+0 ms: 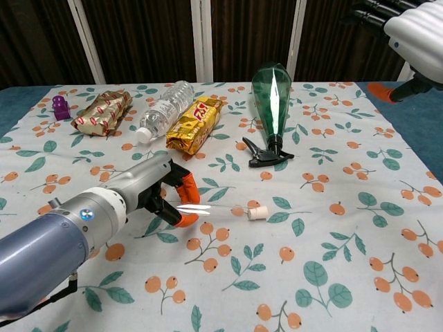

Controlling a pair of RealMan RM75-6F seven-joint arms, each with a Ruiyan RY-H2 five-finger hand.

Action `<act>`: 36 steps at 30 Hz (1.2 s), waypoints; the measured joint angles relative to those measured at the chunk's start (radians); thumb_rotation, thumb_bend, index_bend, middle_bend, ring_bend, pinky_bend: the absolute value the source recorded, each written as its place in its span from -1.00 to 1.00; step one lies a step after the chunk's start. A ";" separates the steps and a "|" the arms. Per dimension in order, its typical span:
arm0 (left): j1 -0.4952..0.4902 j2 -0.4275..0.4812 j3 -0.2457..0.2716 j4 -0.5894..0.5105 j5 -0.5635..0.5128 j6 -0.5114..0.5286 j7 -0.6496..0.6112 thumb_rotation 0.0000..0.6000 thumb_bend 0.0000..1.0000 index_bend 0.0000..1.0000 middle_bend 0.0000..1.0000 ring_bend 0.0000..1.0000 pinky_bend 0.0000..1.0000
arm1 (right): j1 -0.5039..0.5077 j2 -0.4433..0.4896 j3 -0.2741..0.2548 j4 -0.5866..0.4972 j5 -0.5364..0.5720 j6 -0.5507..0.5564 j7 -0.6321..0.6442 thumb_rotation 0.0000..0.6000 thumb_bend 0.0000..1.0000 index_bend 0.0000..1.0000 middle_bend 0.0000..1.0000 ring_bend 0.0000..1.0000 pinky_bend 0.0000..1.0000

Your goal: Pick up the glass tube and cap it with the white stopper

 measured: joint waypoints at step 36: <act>0.138 0.341 -0.012 -0.338 0.164 0.104 -0.109 1.00 -0.66 -0.37 -0.62 -0.95 -1.00 | -0.189 0.177 -0.006 -0.370 0.177 0.066 0.146 1.00 -0.39 -1.00 -1.00 -1.00 -1.00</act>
